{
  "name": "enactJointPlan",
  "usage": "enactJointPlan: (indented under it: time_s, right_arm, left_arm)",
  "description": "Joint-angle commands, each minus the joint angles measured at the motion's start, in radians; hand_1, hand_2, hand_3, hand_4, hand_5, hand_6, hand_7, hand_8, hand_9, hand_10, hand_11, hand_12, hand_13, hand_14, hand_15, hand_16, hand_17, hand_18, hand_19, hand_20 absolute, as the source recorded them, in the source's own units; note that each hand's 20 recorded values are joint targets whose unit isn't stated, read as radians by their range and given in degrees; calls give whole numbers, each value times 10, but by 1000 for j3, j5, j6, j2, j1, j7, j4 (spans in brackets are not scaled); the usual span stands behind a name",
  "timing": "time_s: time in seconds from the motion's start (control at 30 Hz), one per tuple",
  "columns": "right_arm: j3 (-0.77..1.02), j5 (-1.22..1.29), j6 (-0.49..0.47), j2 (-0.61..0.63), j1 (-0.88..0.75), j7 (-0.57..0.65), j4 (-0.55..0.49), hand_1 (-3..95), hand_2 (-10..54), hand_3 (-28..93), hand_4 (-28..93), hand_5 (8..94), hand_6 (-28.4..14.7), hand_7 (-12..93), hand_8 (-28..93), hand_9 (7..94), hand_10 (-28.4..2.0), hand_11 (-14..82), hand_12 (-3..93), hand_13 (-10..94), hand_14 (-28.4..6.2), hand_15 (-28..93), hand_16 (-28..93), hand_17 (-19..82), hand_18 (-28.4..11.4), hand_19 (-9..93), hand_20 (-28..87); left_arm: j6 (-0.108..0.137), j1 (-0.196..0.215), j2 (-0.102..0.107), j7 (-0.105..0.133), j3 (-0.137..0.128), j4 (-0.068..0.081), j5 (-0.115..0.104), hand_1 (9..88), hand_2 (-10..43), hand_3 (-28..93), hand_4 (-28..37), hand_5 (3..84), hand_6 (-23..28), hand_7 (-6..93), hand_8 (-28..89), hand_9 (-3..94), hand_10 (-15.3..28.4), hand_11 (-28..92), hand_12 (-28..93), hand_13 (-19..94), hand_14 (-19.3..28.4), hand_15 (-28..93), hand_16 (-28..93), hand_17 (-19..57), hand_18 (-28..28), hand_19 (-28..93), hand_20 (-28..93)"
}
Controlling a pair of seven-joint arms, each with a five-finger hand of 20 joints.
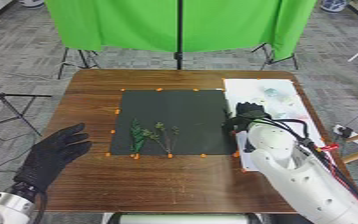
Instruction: Arrange flowers
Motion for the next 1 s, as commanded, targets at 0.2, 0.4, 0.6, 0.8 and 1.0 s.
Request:
enactJointPlan:
  time_s: [0.2, 0.4, 0.6, 0.8, 1.0]
  right_arm:
    - [-74, 40, 187, -12, -236, -40, 89, 491, -95, 872, -185, 697, -100, 626, -169, 932, -89, 444, 292, 867, -34, 742, 370, 520, -217, 932, 570]
    - [-65, 20, 189, -10, -240, -59, 48, 453, -95, 903, -132, 672, -121, 695, -195, 926, -81, 457, 326, 858, -37, 771, 371, 525, -214, 932, 600]
    - [-5, 119, 315, -20, -268, -59, -4, 447, -95, 929, -141, 661, -138, 706, -216, 936, -78, 393, 333, 881, -25, 713, 356, 541, -208, 932, 577]
    - [74, 201, 401, -27, -249, -52, -80, 448, -95, 930, -134, 661, -137, 708, -216, 937, -73, 388, 336, 887, -23, 703, 354, 544, -207, 932, 575]
    - [114, 270, 416, -30, -199, -57, -175, 448, -95, 929, -131, 661, -135, 707, -212, 937, -68, 389, 336, 890, -21, 701, 355, 548, -205, 932, 577]
  left_arm:
    - [-18, -1, -1, -17, 5, 13, 8, 248, 12, 756, -283, 328, 52, 283, -145, 282, 140, 375, 136, 219, 166, 559, -65, -94, 231, 552, 90]
    - [-18, 2, -5, -14, 1, 10, 11, 249, 13, 754, -283, 328, 53, 281, -144, 281, 141, 375, 136, 219, 165, 558, -65, -94, 231, 553, 90]
    - [-13, 7, -9, -9, -1, 6, 12, 248, 13, 755, -283, 328, 53, 281, -144, 282, 141, 374, 136, 219, 165, 558, -65, -94, 231, 553, 89]
    - [-9, 10, -9, -4, -4, 5, 13, 247, 12, 757, -283, 328, 52, 282, -145, 282, 141, 375, 136, 220, 166, 560, -65, -94, 231, 553, 89]
    - [-10, 5, -5, -7, -2, 6, 11, 248, 13, 755, -283, 328, 53, 282, -145, 282, 142, 374, 136, 219, 166, 559, -66, -94, 231, 553, 89]
